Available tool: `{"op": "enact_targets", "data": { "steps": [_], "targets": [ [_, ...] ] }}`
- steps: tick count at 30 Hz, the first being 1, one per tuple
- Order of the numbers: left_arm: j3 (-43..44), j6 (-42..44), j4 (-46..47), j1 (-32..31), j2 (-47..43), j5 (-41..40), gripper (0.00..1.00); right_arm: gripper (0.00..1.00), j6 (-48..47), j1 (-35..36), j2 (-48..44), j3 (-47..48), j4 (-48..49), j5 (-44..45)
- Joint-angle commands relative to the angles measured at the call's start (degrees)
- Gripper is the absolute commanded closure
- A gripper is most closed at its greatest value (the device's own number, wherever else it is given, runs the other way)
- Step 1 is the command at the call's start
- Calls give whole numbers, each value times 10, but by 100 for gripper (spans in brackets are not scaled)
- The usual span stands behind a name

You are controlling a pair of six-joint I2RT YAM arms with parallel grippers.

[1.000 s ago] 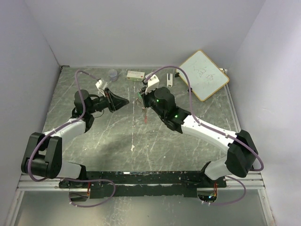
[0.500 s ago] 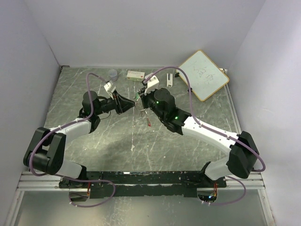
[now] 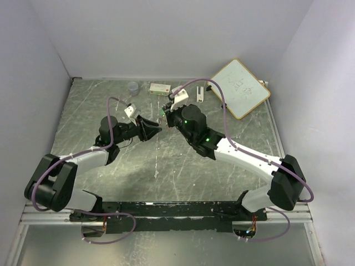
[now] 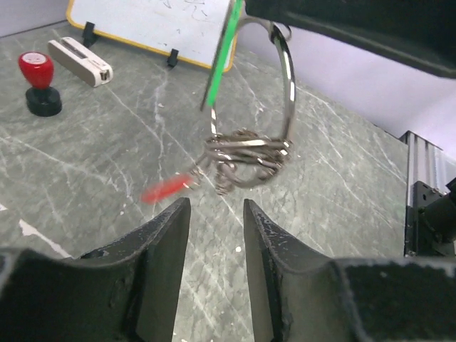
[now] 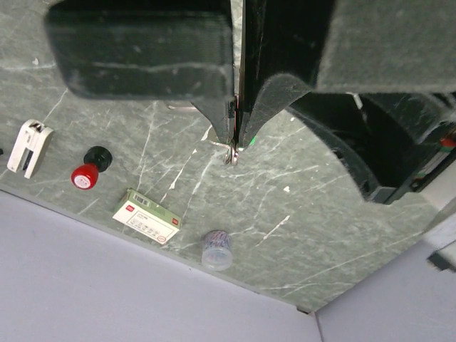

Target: Remove the keys from the keyring

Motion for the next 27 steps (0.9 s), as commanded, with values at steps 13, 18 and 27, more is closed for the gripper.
{"op": "enact_targets", "data": {
  "steps": [13, 18, 27],
  "targets": [
    [-51, 37, 96, -10, -76, -31, 50, 100, 9, 12, -20, 0, 37, 21],
    [-65, 31, 143, -13, -65, -34, 52, 100, 16, 17, -28, -2, 38, 19],
    [-72, 35, 164, -18, -56, -42, 52, 100, 26, 23, -38, -7, 44, 14]
  ]
}}
